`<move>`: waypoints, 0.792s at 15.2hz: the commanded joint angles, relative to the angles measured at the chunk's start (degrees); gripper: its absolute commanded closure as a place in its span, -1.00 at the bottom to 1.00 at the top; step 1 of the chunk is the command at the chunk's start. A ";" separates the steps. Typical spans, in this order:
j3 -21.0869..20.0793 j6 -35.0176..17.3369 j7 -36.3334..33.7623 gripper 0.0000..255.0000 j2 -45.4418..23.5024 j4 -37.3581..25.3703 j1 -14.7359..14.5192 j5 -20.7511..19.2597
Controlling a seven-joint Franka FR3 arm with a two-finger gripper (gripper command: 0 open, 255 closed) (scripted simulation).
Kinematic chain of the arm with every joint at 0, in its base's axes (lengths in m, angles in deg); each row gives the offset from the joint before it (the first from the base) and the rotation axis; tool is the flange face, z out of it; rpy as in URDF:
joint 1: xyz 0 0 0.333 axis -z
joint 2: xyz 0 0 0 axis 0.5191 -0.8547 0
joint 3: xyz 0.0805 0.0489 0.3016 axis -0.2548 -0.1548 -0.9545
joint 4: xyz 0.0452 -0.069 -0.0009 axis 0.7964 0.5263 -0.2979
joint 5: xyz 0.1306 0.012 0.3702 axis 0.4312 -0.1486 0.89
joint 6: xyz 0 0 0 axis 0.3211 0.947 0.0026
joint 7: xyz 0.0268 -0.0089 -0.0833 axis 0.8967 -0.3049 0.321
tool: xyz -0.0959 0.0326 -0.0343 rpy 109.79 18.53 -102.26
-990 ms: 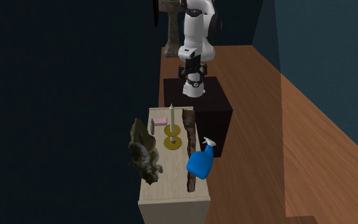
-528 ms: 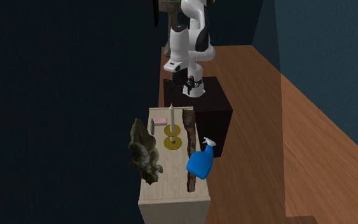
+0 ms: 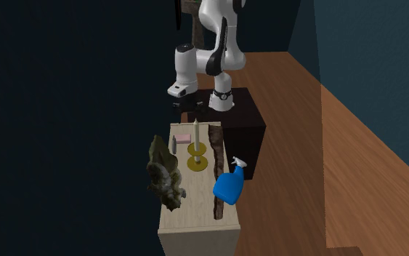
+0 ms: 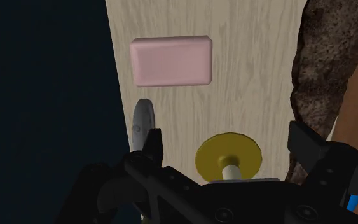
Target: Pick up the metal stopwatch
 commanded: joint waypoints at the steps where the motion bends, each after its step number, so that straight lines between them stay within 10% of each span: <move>1: 1.32 -2.70 2.80 -1.00 -4.82 -2.56 0.24 2.53; 12: 1.78 -10.21 12.61 -1.00 -19.06 -9.43 3.44 13.16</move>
